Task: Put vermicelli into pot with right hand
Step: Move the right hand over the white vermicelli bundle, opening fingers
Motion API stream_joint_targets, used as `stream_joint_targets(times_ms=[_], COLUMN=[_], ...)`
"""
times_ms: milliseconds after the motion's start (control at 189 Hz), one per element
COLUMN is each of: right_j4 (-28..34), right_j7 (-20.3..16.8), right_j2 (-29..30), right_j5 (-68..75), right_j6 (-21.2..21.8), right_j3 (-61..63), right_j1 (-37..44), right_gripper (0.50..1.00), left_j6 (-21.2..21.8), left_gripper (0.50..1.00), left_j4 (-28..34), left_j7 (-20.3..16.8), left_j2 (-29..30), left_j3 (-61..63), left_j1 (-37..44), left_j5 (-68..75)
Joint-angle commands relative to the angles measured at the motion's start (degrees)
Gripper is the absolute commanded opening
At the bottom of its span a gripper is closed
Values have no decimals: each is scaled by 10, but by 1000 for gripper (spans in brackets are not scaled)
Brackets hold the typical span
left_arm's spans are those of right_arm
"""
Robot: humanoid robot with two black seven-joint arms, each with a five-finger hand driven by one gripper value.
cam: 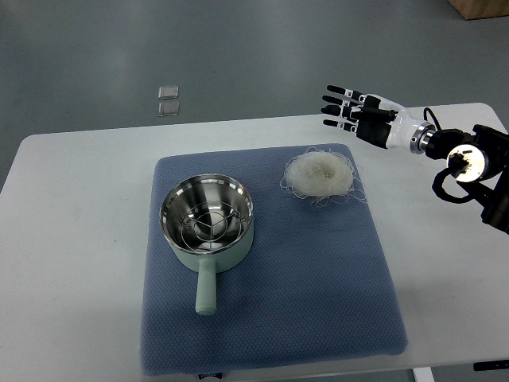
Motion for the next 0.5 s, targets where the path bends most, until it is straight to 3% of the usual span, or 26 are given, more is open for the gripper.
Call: stream_joint_targets(times_ms=[0,497], right_j4=[0,0], right_j7=[1,4], right_j2=[-1,18], right_j5=[-17,-127], right_j6=[-1,-14], right_j3=[1,1], right_j1=[3,38], right_gripper=[926,926], left_j6=[0,0], left_gripper=[1000,1000], left_j4=[1,0], left_j7=[0,0], left_j2=[0,0], left_j3=[0,0], left_j1=[-2,-2], left_j5=[0,0])
